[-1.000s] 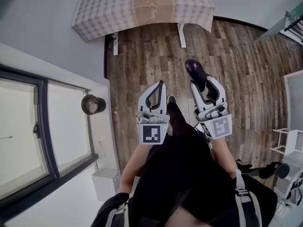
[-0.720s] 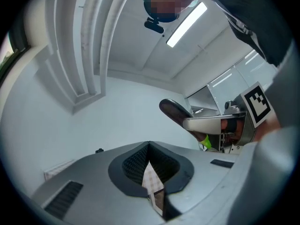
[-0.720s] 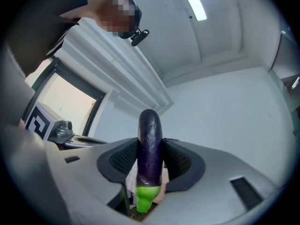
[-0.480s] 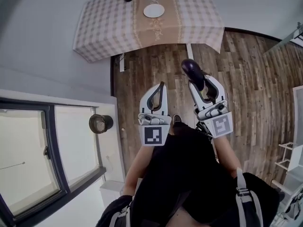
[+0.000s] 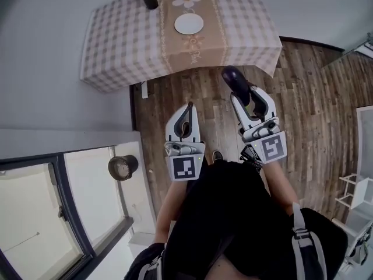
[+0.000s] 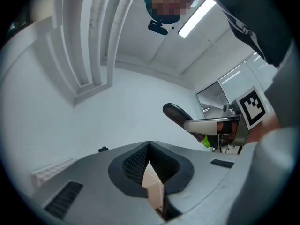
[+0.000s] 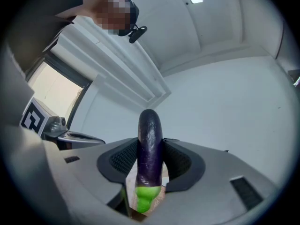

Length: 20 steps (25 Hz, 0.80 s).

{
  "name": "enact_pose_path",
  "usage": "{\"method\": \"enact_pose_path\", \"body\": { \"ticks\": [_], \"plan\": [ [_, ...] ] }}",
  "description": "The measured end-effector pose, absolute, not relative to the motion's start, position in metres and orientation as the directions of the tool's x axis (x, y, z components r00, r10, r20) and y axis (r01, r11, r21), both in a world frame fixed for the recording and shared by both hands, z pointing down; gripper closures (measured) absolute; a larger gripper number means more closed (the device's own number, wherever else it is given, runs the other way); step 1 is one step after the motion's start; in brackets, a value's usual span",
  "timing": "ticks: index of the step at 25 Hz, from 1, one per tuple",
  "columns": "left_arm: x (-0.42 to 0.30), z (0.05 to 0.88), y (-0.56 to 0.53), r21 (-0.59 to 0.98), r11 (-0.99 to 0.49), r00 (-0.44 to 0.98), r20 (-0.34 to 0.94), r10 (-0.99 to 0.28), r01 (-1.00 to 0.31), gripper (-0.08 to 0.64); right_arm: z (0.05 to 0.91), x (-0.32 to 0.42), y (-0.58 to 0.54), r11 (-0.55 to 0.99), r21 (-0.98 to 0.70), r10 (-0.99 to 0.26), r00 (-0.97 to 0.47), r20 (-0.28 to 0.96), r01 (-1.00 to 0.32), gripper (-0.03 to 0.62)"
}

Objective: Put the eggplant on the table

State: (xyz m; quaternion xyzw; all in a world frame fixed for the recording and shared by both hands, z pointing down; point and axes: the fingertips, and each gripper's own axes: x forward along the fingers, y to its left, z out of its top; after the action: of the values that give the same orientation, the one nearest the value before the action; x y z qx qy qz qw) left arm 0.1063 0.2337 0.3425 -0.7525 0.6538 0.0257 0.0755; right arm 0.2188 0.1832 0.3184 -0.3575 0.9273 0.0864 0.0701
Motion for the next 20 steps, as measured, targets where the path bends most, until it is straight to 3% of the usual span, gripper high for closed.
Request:
{"method": "enact_pose_path", "body": {
  "ticks": [12,20],
  "plan": [
    [-0.014,0.329,0.098,-0.038,-0.225,0.228,-0.177,-0.957,-0.974,0.557,0.287,0.122,0.053,0.621,0.154,-0.746,-0.64,-0.182,-0.768,0.417],
    [-0.044,0.334,0.032,-0.031,-0.263,0.264,-0.163,-0.951,-0.964,0.557,0.285,0.088,-0.012,0.588,0.17,-0.767,-0.612,-0.191,-0.791,0.417]
  ]
}}
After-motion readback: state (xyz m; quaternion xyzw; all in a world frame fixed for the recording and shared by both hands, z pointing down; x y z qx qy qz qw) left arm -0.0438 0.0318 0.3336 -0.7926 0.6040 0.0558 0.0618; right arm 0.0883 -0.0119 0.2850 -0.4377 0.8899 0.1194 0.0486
